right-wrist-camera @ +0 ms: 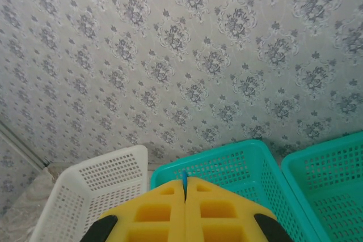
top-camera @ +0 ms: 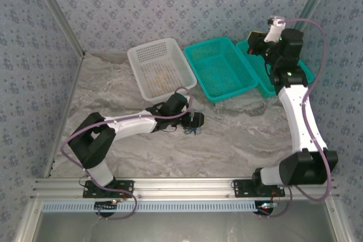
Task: Untangle the cables
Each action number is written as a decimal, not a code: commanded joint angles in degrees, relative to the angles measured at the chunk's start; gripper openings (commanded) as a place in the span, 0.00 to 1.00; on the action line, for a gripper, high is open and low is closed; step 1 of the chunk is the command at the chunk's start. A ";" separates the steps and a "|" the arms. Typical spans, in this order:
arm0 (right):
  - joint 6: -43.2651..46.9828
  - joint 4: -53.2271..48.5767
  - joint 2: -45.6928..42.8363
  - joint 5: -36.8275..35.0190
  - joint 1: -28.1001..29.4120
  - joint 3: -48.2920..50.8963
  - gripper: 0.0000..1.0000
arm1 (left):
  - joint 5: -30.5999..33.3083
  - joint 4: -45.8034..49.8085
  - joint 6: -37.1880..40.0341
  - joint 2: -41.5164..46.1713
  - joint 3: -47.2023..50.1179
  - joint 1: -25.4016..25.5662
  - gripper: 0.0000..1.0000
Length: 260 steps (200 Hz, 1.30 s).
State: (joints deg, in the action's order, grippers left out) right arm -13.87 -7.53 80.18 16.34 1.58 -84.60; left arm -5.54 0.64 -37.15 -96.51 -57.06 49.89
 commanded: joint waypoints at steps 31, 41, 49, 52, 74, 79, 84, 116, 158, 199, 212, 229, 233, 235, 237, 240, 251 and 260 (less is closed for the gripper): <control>6.29 -0.61 11.88 -5.00 2.94 -8.10 0.00 | 3.34 -1.61 -1.94 3.30 1.29 -0.51 0.99; 6.78 -1.31 14.39 -5.28 3.11 -9.30 0.00 | 3.34 -1.52 -2.13 3.17 1.25 -0.59 0.99; 6.92 -1.67 16.16 -6.26 3.31 -9.88 0.00 | 3.37 -1.44 -2.21 3.08 1.22 -0.62 0.99; 6.92 -1.74 16.65 -6.75 3.40 -9.97 0.00 | 3.34 -1.39 -2.23 3.02 1.14 -0.63 0.99; 6.80 -2.85 20.55 -7.50 3.60 -11.10 0.00 | 3.32 -1.17 -2.32 2.86 0.98 -0.60 0.99; 6.75 -3.48 21.25 -6.70 3.59 -11.52 0.00 | 3.34 -1.17 -2.35 2.87 1.01 -0.60 0.99; 6.68 -4.11 21.87 -5.61 3.61 -11.89 0.00 | 3.42 -1.10 -2.40 2.90 0.99 -0.60 1.00; 7.45 -6.05 24.19 -1.66 4.80 -13.34 0.00 | 3.41 -0.35 -2.38 2.33 0.09 -0.74 0.99; 8.07 -10.11 27.68 -4.89 6.25 -15.07 0.37 | 2.77 1.44 -2.23 0.53 -1.70 -0.70 1.00; 6.98 -10.32 22.72 -8.57 6.95 -10.55 1.00 | 3.07 1.60 -2.58 0.71 -1.64 -0.69 0.99; 6.05 -10.29 19.71 -9.01 7.10 -7.68 1.00 | 2.99 1.77 -2.66 0.39 -1.86 -0.70 1.00; 4.10 -10.11 15.26 -10.14 7.42 -2.72 1.00 | 2.83 2.51 -2.84 -0.48 -2.56 -0.71 0.99; 3.68 -10.06 14.09 -10.38 7.51 -1.24 1.00 | 2.75 2.65 -2.82 -0.71 -2.74 -0.72 0.99; 3.48 -10.05 13.46 -10.50 7.59 -0.65 1.00 | 2.71 2.77 -2.84 -0.81 -2.81 -0.73 0.99; 3.29 -9.98 12.86 -10.70 7.70 0.18 1.00 | 2.72 2.86 -2.91 -0.90 -2.95 -0.75 1.00; 2.86 -9.90 12.16 -10.98 7.80 1.10 1.00 | 2.73 3.02 -2.86 -1.06 -3.05 -0.70 1.00; 1.61 -9.68 8.88 -11.98 8.09 5.35 1.00 | 2.56 3.53 -2.69 -1.36 -3.61 -0.75 1.00; 0.49 -9.65 6.29 -12.36 8.26 8.57 1.00 | 2.36 3.89 -2.35 -1.62 -4.07 -0.65 0.99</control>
State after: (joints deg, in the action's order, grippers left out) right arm -9.43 -16.84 93.43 6.66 8.93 -82.17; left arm -2.96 2.55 -39.53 -96.95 -58.67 49.50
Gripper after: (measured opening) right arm 0.999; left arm 0.994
